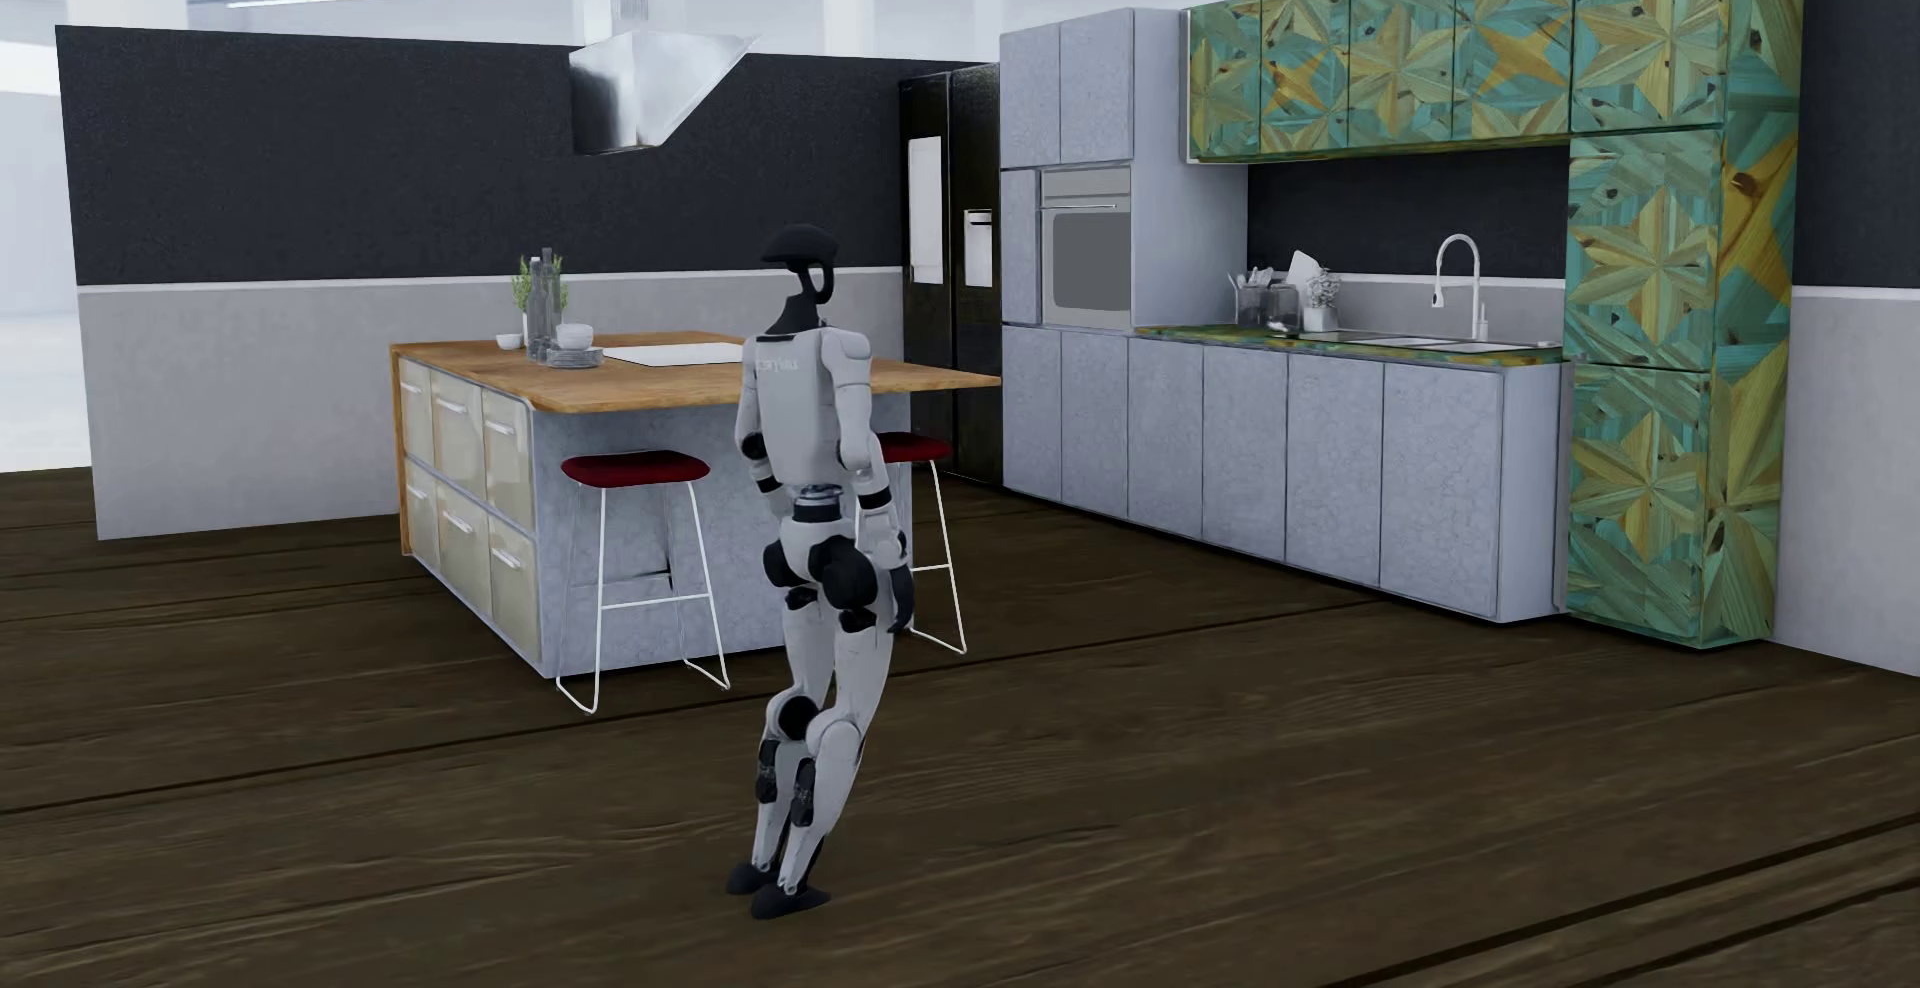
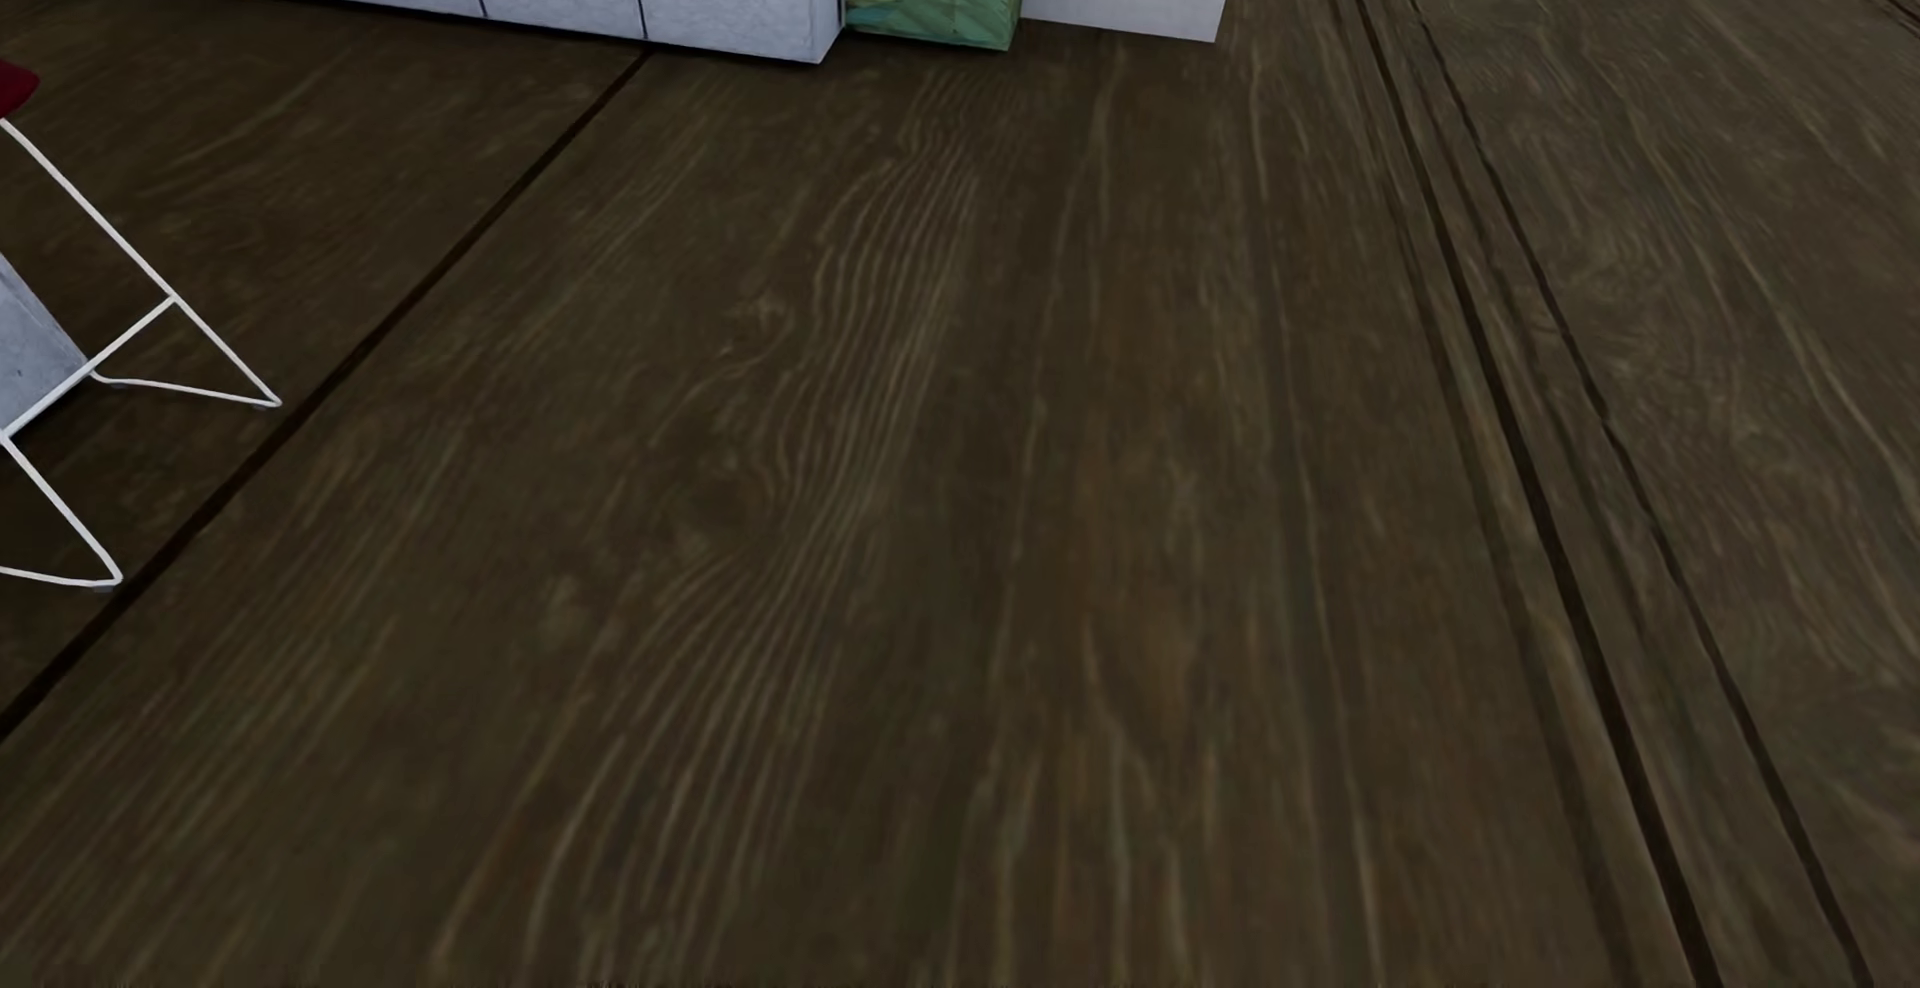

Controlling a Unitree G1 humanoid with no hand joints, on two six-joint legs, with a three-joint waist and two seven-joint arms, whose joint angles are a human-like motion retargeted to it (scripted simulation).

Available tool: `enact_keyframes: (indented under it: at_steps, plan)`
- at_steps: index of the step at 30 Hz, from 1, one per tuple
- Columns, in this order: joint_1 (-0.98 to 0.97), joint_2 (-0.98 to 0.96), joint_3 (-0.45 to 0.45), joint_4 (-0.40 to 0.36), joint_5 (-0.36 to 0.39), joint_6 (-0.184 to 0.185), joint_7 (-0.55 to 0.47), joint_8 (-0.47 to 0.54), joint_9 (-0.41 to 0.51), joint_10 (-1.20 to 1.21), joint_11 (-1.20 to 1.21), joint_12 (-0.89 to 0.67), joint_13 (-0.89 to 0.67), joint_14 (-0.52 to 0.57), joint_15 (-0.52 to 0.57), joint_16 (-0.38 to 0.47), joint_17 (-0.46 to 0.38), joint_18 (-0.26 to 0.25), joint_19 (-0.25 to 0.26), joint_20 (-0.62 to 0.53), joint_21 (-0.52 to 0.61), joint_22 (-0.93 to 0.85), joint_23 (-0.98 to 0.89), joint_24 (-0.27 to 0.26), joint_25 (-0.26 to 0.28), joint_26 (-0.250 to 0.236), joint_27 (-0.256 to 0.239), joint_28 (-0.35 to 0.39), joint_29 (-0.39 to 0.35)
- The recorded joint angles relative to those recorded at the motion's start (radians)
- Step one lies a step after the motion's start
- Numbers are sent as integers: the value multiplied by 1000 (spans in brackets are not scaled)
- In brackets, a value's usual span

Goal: Remain stationary

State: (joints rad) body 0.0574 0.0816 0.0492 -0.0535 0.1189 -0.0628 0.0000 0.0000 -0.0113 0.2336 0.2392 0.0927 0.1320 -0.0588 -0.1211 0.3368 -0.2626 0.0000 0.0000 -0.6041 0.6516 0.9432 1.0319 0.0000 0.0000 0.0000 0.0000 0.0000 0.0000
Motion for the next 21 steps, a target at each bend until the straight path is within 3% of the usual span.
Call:
enact_keyframes:
  at_steps: [21]
  plan:
    - [-12, -3, -5, -5, 1, 6, 0, 0, -13, -1, -15, -11, -9, -3, 6, 1, -6, 0, 0, -16, 20, 3, 2, 0, 0, 0, 0, 0, 0]
